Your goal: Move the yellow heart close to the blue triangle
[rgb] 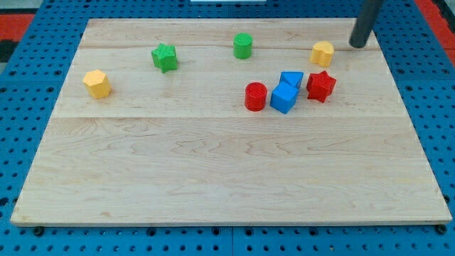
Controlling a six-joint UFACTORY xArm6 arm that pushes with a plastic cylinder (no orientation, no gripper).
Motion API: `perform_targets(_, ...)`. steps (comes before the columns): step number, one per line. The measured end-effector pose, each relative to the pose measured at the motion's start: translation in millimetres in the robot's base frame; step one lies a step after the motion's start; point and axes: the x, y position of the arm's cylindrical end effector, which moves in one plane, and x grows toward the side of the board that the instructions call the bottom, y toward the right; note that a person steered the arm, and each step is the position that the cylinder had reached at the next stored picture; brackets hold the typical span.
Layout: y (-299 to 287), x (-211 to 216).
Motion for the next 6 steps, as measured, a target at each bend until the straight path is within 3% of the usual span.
perform_targets(2, -70.1, 19.7)
perform_targets(5, -18.9, 40.2)
perform_targets(6, -41.6, 57.7)
